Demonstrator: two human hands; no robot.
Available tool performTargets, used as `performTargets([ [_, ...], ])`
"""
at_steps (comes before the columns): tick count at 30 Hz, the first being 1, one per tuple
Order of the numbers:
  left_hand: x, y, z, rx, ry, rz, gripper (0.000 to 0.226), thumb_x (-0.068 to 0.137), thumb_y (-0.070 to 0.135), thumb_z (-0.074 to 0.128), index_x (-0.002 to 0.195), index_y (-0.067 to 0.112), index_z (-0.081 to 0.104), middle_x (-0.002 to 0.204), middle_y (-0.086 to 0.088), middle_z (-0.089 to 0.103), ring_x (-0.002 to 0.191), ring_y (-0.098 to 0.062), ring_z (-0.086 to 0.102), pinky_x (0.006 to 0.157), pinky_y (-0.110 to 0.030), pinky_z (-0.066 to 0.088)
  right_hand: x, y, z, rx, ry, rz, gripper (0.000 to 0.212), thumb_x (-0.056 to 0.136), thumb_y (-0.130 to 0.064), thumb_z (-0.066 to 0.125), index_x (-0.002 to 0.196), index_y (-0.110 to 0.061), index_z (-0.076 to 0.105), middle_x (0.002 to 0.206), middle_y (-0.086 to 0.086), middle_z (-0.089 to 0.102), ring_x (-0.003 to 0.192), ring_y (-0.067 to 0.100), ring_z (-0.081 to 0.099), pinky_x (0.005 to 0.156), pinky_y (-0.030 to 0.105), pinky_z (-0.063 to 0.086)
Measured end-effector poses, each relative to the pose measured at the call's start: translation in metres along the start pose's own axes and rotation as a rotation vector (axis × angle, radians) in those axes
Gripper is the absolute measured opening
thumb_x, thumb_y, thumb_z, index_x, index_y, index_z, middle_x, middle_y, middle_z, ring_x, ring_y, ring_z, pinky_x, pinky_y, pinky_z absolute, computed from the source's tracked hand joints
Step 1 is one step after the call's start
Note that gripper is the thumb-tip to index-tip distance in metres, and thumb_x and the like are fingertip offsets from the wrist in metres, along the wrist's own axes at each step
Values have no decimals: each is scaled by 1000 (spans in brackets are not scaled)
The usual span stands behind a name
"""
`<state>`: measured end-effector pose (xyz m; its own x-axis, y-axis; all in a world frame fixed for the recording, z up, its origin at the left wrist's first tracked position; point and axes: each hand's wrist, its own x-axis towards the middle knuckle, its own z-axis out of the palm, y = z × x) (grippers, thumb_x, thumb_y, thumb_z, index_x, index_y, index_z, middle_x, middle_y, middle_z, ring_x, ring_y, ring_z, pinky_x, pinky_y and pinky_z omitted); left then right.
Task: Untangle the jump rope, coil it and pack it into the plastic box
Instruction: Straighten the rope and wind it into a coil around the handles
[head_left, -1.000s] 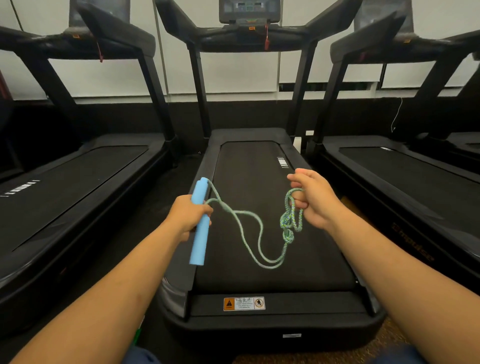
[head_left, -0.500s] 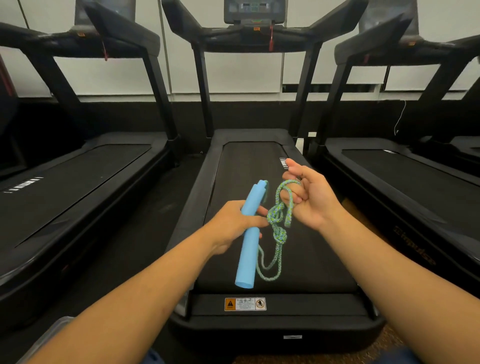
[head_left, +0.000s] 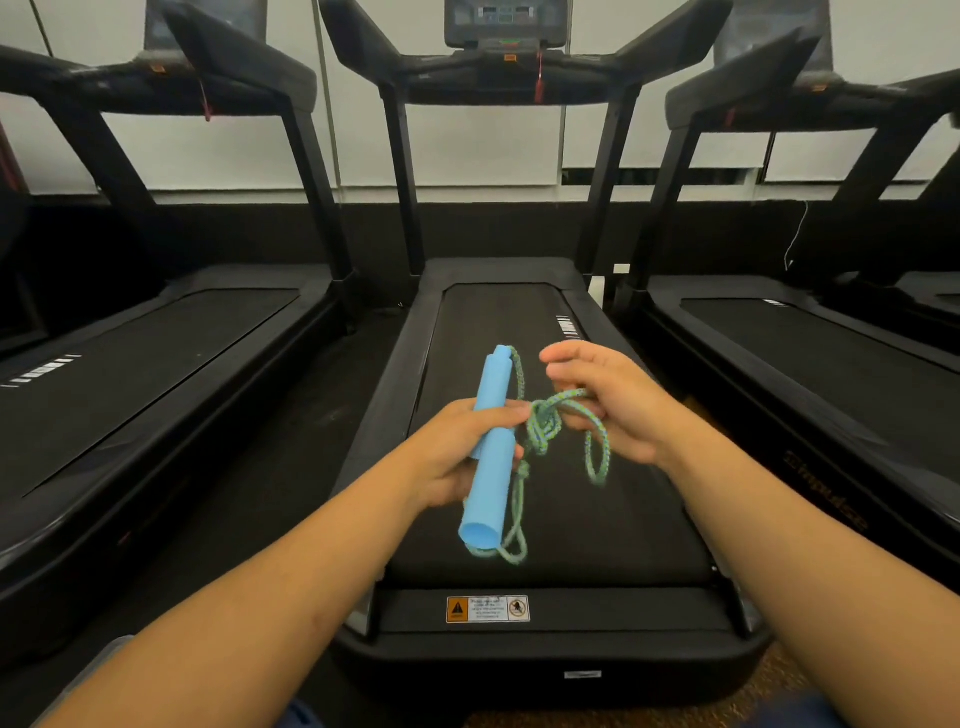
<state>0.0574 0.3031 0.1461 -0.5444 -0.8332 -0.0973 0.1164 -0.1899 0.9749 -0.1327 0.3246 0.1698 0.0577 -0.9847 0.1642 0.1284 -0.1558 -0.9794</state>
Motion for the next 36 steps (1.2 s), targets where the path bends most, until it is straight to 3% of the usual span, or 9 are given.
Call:
performTargets([
  [6,2,-3,3,181,18,121,11,89,10,73,96,7,66,81,-6,64,64,-17,65,65,-29,58,0,9,6,-133,-83,-2,6,99,-7,60,99,-10,65,67,3,53,50,10,37,47,21,31],
  [9,3,0,-2,108,41,157,12,90,11,73,97,8,64,79,-3,64,62,-15,64,65,-31,57,2,3,-2,24,-58,5,15,104,-9,50,106,-8,65,80,8,65,58,15,57,49,25,44],
  [12,3,5,-8,10,53,159,14,91,16,72,101,9,64,77,-4,61,62,-14,60,60,-29,55,5,12,-14,41,7,-21,21,103,1,47,106,-8,66,97,11,67,78,23,67,63,33,60],
  [16,2,6,-12,-53,23,198,12,93,17,69,100,9,63,84,-12,62,67,-19,61,62,-31,57,4,28,-12,-83,-135,-30,25,96,5,58,117,-4,68,105,13,71,89,24,66,78,35,57],
  [21,3,8,-15,-19,33,239,12,94,17,68,99,6,64,87,-12,64,69,-18,62,64,-31,57,5,24,-6,-103,-211,-47,32,96,-4,61,127,1,65,111,16,71,90,20,65,73,31,53],
  [26,6,4,-24,106,32,249,24,87,22,75,104,7,68,102,-18,64,89,-29,65,86,-47,59,2,21,-4,-97,-265,-9,26,98,-5,58,120,2,69,105,14,72,87,16,68,73,27,53],
  [30,6,4,-28,476,44,338,7,89,13,74,89,8,70,88,-16,67,75,-26,68,73,-40,60,6,25,-5,-266,-200,-28,15,97,-4,62,102,3,74,96,19,69,88,29,59,82,41,47],
  [32,8,2,-28,682,64,369,17,87,17,76,93,3,69,92,-21,67,76,-30,72,72,-44,62,6,26,-3,-330,-175,-34,15,97,-7,63,102,2,74,94,19,69,85,27,57,75,34,48],
  [36,7,5,-28,607,193,435,11,90,7,72,90,-1,64,78,-9,61,60,-13,66,59,-26,54,5,21,-5,-207,-156,-47,11,95,-1,63,103,5,68,86,13,69,73,15,63,64,25,49],
])
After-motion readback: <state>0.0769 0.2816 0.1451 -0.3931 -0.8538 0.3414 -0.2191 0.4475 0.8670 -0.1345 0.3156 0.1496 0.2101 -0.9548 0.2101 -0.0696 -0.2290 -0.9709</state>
